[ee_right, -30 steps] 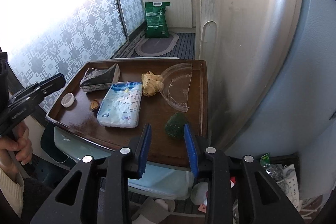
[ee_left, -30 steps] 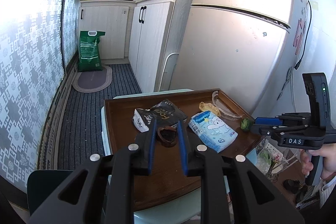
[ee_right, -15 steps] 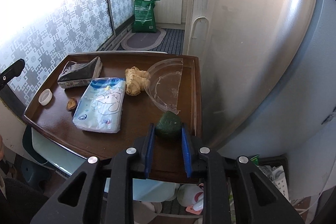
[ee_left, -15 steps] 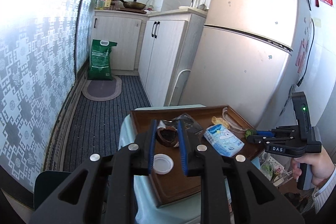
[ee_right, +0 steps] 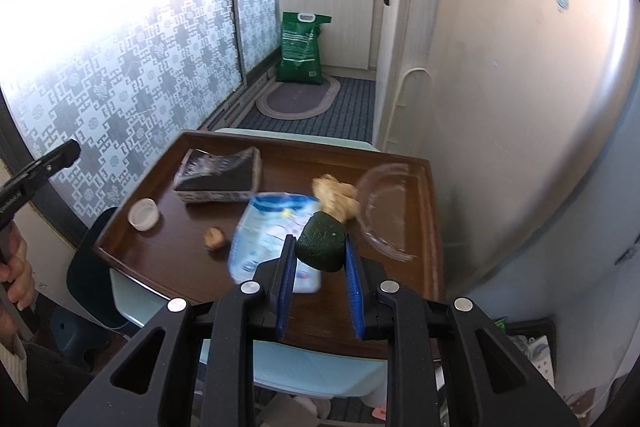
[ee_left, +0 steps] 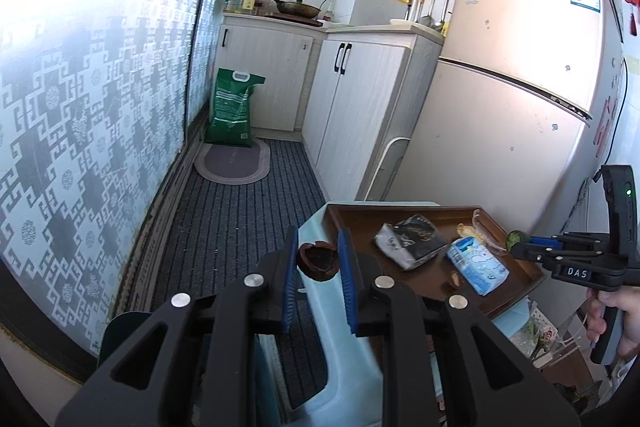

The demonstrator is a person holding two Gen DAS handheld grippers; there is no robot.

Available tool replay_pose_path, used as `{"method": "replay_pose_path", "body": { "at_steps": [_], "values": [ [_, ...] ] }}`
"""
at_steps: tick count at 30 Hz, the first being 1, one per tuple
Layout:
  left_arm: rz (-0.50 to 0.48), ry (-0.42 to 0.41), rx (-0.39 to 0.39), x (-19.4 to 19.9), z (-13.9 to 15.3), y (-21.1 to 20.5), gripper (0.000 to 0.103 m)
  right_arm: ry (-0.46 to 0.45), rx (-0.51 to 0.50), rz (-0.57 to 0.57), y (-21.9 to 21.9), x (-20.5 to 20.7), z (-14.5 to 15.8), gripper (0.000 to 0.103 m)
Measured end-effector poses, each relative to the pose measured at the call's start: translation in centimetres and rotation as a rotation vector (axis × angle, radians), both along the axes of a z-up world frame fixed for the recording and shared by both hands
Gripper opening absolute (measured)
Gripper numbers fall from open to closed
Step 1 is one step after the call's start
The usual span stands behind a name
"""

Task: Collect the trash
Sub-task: 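Carry the green piece with the right gripper into the teal bin and release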

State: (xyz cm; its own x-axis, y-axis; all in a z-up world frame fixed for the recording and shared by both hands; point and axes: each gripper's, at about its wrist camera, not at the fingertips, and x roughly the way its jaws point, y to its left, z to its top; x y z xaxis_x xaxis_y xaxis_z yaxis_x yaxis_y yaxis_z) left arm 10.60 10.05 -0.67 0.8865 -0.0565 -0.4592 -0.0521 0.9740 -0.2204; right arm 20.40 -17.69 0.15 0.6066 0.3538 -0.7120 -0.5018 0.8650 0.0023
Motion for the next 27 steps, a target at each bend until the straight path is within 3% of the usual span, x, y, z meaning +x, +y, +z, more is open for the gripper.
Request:
{"method": "replay_pose_path", "body": {
  "at_steps": [19,27],
  "values": [
    [0.156,0.126,0.007,-3.1,-3.1,7.3,0.022,0.019,0.089,0.208,11.4,-3.5,2.5,0.023],
    [0.189,0.240,0.000,-3.0,-6.3,9.5,0.022,0.050,0.093,0.263,15.3,-4.6,2.1,0.023]
  ]
}}
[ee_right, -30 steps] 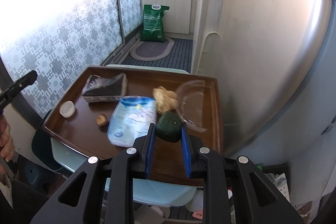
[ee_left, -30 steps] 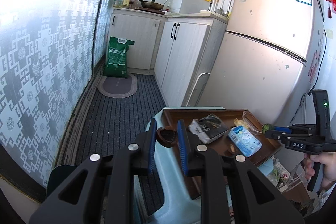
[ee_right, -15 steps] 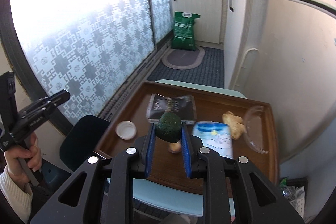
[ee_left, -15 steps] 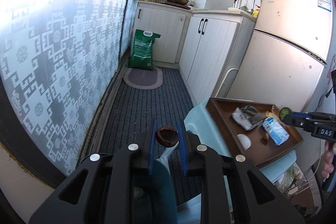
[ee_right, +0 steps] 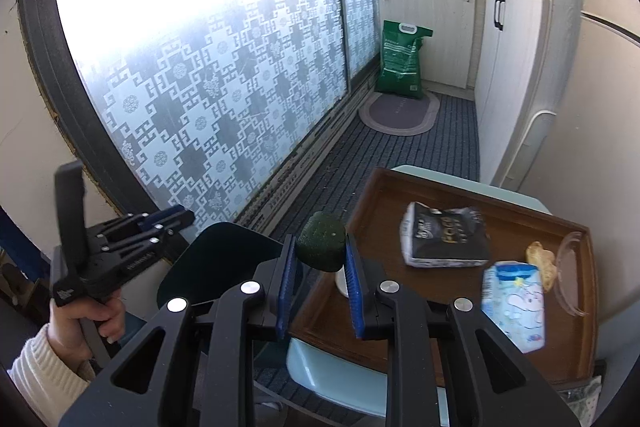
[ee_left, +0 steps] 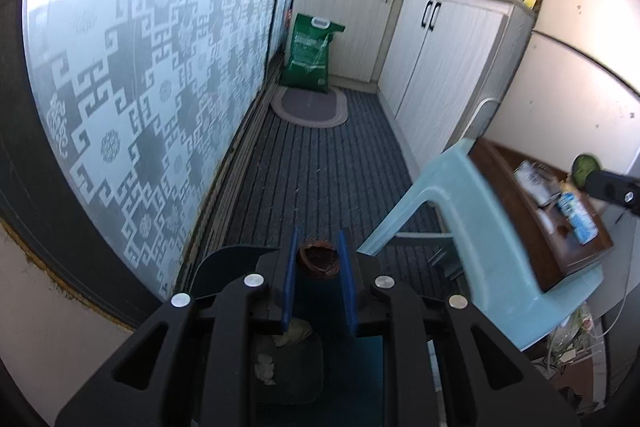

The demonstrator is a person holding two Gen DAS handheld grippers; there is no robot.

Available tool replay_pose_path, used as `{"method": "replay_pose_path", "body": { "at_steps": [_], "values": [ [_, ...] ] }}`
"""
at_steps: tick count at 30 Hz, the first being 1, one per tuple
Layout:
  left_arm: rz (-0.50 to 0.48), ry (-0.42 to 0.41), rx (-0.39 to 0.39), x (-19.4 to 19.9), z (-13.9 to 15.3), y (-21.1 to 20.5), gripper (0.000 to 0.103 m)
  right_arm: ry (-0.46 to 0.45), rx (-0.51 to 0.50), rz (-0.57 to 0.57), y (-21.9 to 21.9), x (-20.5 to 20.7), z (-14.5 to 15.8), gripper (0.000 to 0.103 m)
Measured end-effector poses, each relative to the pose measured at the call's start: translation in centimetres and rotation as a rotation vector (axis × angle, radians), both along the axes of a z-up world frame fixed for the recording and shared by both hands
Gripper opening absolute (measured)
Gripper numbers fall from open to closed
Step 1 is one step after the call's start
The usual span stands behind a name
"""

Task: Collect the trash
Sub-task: 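Carry the green piece with the right gripper into the teal bin and release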

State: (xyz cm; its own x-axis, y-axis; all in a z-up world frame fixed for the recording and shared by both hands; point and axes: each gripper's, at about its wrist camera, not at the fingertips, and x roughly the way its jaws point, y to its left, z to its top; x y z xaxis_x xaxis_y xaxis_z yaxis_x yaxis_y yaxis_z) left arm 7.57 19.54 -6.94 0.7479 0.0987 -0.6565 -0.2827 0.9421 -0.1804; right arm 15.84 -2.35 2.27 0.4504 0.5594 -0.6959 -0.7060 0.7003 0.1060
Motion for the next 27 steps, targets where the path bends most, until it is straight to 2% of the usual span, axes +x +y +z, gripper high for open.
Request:
{"method": "replay_pose_path", "body": {
  "at_steps": [7,14,17,21,27],
  "values": [
    [-0.020,0.124,-0.020,0.7,-3.6,0.8,0.022,0.015,-0.013,0.056,3.7,-1.1,-0.7,0.023],
    [-0.044,0.236,-0.040,2.0,-7.0,0.6,0.022,0.030,-0.041,0.073,5.4,-1.5,-1.4,0.023],
    [-0.060,0.278,-0.048,2.4,-8.2,0.6,0.028,0.038,-0.054,0.080,5.9,-1.6,-1.8,0.024],
    [-0.066,0.260,-0.042,2.3,-7.7,0.3,0.027,0.048,-0.074,0.090,6.3,-1.7,-2.4,0.023],
    [-0.047,0.144,-0.032,1.1,-5.0,0.5,0.027,0.065,-0.097,0.100,7.1,-1.9,-3.4,0.023]
  ]
}}
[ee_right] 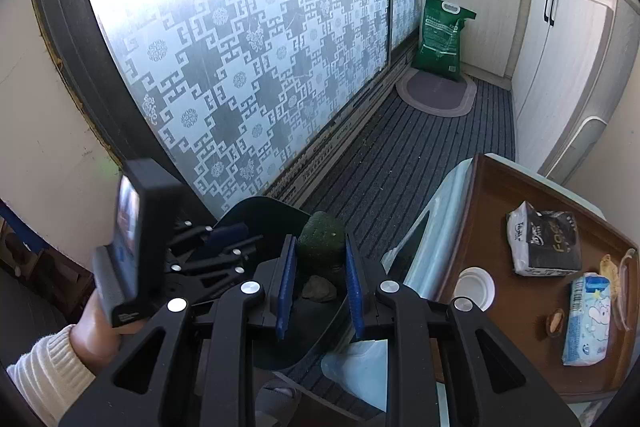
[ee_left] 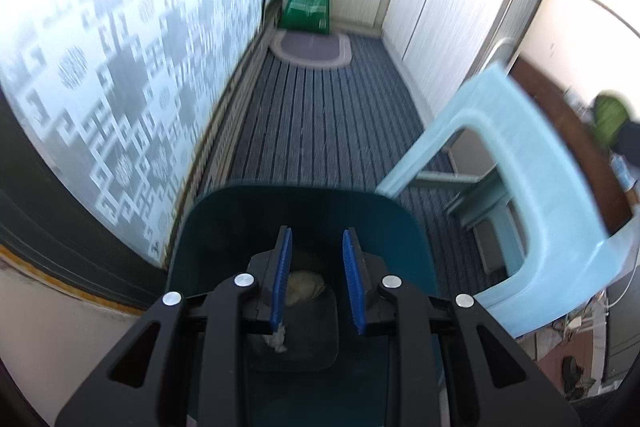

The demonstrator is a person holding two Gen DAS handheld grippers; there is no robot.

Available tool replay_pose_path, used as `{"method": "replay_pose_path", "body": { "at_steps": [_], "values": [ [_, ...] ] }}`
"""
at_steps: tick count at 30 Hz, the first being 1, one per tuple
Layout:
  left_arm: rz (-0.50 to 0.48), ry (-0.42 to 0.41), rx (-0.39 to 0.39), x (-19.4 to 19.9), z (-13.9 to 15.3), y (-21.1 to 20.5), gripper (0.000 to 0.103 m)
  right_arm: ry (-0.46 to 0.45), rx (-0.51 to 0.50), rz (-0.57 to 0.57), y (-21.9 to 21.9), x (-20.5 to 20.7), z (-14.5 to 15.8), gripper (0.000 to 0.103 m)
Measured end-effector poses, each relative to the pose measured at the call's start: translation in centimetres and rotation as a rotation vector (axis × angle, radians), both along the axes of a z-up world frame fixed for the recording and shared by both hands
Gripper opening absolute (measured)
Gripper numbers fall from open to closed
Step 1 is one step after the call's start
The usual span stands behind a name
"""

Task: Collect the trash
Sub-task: 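Carry the green piece with the right gripper into the teal bin and release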

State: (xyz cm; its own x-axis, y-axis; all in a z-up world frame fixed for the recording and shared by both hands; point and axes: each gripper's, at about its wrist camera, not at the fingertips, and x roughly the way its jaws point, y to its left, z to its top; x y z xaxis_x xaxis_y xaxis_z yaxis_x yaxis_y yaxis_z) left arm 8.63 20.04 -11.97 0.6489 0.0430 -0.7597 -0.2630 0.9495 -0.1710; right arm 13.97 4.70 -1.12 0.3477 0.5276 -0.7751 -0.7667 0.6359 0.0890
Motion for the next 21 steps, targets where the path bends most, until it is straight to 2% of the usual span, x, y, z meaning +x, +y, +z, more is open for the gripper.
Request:
{"method": "replay_pose_path", "body": {
  "at_steps": [5,14,21],
  "values": [
    [0.032,-0.120,0.011,-1.6,2.8,0.3,0.026,0.025,-0.021,0.019,0.9,-0.1,-1.1,0.023],
    [0.081,-0.292,0.025,-4.6,6.4,1.2,0.017,0.076,-0.090,0.076,4.0,-1.1,-4.3,0.023],
    [0.069,-0.375,0.020,-6.0,8.2,0.7,0.015,0.127,-0.174,0.110,6.4,-1.7,-8.3,0.023]
  ]
}}
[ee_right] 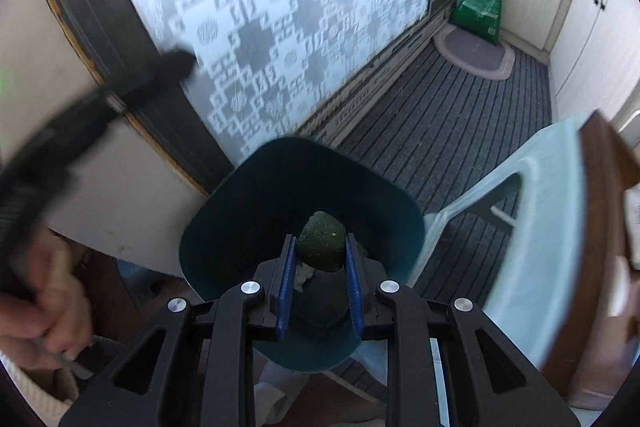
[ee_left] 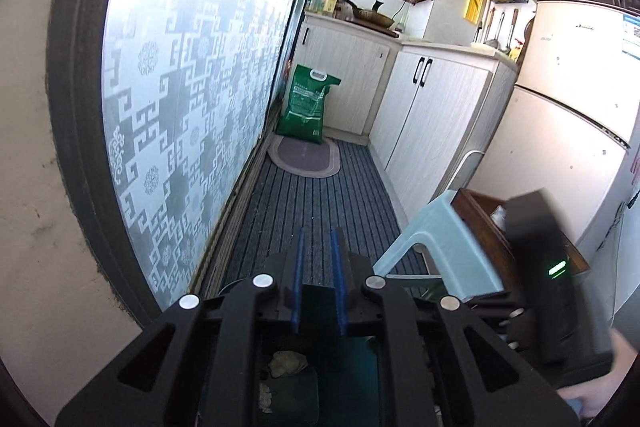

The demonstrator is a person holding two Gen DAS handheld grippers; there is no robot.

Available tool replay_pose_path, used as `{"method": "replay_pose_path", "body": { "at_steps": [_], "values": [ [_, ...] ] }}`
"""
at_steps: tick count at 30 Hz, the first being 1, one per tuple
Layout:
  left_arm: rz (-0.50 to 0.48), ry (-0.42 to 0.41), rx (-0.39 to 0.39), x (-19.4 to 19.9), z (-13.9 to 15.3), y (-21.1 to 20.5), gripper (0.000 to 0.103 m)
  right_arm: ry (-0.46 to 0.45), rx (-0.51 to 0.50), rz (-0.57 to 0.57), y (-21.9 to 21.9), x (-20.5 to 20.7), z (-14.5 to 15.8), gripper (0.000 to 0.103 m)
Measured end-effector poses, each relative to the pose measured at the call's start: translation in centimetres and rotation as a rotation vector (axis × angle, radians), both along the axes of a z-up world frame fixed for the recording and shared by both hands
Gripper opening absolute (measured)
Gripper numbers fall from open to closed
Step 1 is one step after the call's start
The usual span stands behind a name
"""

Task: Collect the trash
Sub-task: 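Carry the green piece with the right gripper into the teal bin and release, then withdraw the right tool from the bin to the tray while the left tool moves to the tray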

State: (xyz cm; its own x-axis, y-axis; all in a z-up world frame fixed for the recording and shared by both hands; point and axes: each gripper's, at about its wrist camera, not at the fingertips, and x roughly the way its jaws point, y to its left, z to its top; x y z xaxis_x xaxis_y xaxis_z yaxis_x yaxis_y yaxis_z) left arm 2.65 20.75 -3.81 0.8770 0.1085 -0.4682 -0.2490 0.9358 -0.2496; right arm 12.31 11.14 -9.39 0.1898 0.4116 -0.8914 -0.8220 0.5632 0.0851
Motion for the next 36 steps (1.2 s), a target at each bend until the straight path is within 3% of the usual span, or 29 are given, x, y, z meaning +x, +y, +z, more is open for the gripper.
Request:
{"method": "replay_pose_path", "body": {
  "at_steps": [10,15,17,24,29,36],
  "values": [
    [-0.012,-0.062,0.008,-1.0,1.2,-0.5,0.015,0.109,-0.113,-0.016,1.5,-0.2,-7.3,0.024],
    [-0.023,-0.115,0.011,-1.6,2.0,-1.1,0.015,0.123,-0.108,-0.006,1.3,-0.6,-7.9,0.025],
    [-0.033,-0.116,0.016,-1.5,2.2,-1.3,0.015,0.131,-0.081,-0.016,1.1,-0.5,-7.5,0.032],
    [-0.035,-0.177,0.012,-2.3,3.2,-1.5,0.016,0.095,0.008,-0.004,1.3,-0.6,-4.4,0.033],
    [-0.011,-0.253,-0.019,-3.3,4.3,-1.3,0.016,0.029,0.128,-0.019,0.0,-0.3,0.4,0.033],
    [-0.019,-0.296,-0.036,-3.4,5.2,-2.1,0.025,-0.077,0.269,-0.079,-4.3,0.3,6.7,0.032]
  ]
}}
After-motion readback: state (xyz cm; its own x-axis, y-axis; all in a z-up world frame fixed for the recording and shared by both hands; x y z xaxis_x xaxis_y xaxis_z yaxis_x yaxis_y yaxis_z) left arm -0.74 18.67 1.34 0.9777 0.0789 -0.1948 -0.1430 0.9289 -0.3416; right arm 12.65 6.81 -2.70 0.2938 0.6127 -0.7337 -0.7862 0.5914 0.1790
